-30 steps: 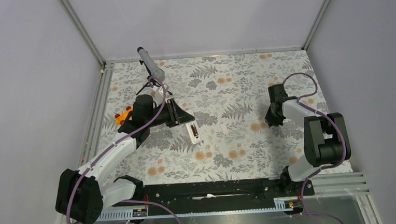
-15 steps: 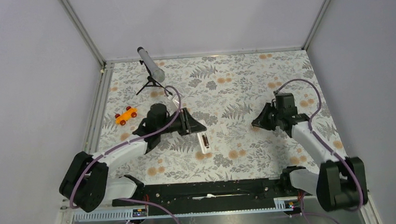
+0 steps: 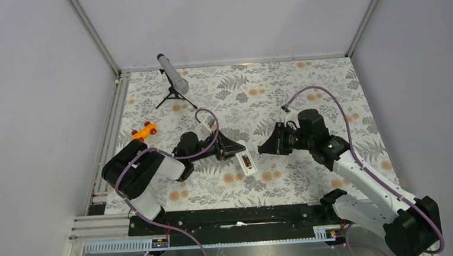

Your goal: Load the batteries into the remote control

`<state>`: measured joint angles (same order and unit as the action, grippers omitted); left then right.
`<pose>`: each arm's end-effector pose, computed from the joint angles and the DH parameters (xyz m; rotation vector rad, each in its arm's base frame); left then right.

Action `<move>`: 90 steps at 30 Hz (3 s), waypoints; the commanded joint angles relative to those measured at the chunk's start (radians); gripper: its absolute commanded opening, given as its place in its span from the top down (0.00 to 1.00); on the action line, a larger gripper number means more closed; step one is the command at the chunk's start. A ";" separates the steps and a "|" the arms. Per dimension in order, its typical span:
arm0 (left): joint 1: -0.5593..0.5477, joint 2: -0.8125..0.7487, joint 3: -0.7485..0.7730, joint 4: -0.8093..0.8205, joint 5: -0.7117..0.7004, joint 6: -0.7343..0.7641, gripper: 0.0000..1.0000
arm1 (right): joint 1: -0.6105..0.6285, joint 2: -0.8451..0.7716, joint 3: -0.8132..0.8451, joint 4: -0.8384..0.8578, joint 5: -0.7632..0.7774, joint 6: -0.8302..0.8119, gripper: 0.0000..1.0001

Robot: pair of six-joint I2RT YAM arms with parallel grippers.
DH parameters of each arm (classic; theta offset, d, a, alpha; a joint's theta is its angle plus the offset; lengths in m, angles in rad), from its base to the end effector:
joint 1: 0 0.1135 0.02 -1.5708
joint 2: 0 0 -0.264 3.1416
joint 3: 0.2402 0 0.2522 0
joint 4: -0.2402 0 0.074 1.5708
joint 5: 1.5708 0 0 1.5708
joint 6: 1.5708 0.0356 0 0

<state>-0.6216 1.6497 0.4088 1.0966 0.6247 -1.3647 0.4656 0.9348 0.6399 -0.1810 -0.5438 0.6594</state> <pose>0.2145 -0.1792 0.1496 -0.2130 2.1418 -1.8681 0.1775 0.1098 0.2642 -0.1579 2.2069 1.2236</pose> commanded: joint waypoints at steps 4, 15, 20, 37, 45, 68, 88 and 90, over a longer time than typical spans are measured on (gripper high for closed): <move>-0.027 0.044 0.026 0.303 0.001 -0.143 1.00 | 0.111 0.090 0.171 -0.138 0.035 -0.045 0.84; -0.030 0.052 0.047 0.279 0.013 -0.132 1.00 | 0.233 0.213 0.292 -0.266 0.141 -0.108 0.84; -0.032 0.034 0.051 0.225 0.012 -0.099 1.00 | 0.253 0.238 0.325 -0.303 0.172 -0.112 0.83; -0.034 0.045 0.056 0.250 0.011 -0.117 1.00 | 0.273 0.296 0.341 -0.302 0.185 -0.109 0.79; -0.033 0.045 0.055 0.243 0.009 -0.116 1.00 | 0.273 0.285 0.347 -0.296 0.194 -0.101 0.69; -0.031 0.034 0.056 0.313 -0.017 -0.265 1.00 | 0.271 -0.085 0.142 -0.152 0.338 0.074 0.12; -0.033 0.014 0.067 0.340 -0.006 -0.382 1.00 | 0.272 -0.209 -0.146 0.330 0.218 0.335 0.26; -0.033 0.011 0.064 0.341 -0.008 -0.390 1.00 | 0.272 -0.220 -0.160 0.349 0.223 0.341 0.31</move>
<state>-0.6502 1.6962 0.4450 1.3373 0.6239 -1.7336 0.7322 0.7456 0.4995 0.0261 -0.3305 0.9504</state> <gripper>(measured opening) 0.273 0.734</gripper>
